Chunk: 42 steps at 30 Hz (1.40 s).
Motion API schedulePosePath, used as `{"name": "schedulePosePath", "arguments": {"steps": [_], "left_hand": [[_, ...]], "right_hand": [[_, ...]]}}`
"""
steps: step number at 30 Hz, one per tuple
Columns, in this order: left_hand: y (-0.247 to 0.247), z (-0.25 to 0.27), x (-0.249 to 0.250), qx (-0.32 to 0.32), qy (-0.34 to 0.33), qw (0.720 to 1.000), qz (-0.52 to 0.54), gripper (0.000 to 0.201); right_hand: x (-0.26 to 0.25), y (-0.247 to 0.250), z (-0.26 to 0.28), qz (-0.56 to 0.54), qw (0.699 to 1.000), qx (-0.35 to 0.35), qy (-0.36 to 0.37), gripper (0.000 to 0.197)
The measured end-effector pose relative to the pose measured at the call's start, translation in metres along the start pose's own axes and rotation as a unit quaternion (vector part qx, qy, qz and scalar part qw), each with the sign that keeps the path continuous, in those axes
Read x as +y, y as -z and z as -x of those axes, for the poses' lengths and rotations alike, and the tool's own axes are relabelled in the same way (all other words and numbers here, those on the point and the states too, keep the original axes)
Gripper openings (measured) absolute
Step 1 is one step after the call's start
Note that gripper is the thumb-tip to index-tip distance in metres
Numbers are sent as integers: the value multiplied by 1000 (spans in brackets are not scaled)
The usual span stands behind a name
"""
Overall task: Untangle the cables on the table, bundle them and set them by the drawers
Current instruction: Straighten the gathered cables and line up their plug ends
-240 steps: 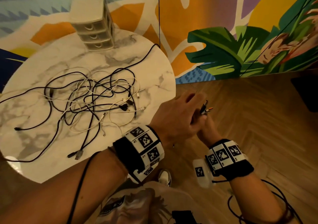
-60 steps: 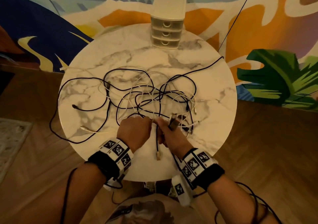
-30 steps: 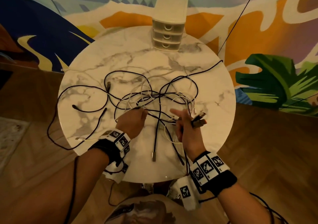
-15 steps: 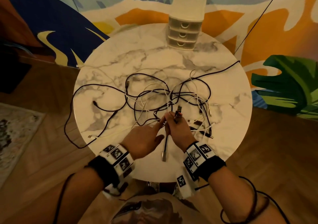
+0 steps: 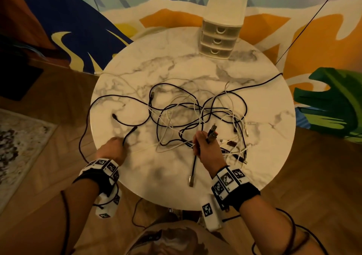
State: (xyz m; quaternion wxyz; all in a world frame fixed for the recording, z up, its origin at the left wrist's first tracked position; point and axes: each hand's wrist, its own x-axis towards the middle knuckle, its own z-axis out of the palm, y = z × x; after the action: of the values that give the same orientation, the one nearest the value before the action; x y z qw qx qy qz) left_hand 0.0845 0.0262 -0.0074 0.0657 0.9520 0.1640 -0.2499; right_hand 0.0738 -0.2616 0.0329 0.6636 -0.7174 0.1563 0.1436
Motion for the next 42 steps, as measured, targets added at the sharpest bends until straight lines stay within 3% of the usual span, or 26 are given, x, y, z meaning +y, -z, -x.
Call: {"name": "schedulePosePath", "arguments": {"steps": [5,9,12,13,14,16,17,19,22,26,28,32,35,38,42], "left_hand": [[74,-14,35,143,-102,981,87,26],[162,-7,101,269,-198,906,259,28],[186,3,154,216,-271,831,434,15],[182,4,167,190,-288,825,447,19],[172,1,176,165,-297,837,429,29],[139,-7,180,124,-284,890,336,43],[118,-4,179,109,-271,914,280,41],[77,12,171,70,-295,930,207,31],[31,50,156,3,-380,911,160,30],[5,75,149,-78,-332,906,251,30],[5,75,149,-76,-323,905,268,31],[14,79,154,11,-382,886,261,38],[11,84,163,-50,-371,885,278,29],[-2,73,161,-67,-391,903,166,12],[-4,50,161,-3,-425,905,38,22]], "right_hand": [[0,3,0,3,1000,1,-2,38],[1,1,1,-5,1000,-4,-12,38],[-1,2,1,-25,1000,-4,-16,37],[-2,3,1,-34,999,-2,-16,37],[-2,4,2,-38,999,-1,-14,37],[-2,6,2,-26,1000,3,-6,38],[0,8,3,-16,1000,5,-3,39],[1,10,4,-6,1000,14,-2,39],[2,13,5,-5,1000,19,9,39],[4,14,9,8,1000,8,21,40],[5,15,11,10,1000,12,16,40],[4,17,11,13,1000,14,20,43],[6,20,9,25,999,19,13,41],[5,25,12,21,999,8,27,38],[-4,33,20,43,997,24,56,45]]}}
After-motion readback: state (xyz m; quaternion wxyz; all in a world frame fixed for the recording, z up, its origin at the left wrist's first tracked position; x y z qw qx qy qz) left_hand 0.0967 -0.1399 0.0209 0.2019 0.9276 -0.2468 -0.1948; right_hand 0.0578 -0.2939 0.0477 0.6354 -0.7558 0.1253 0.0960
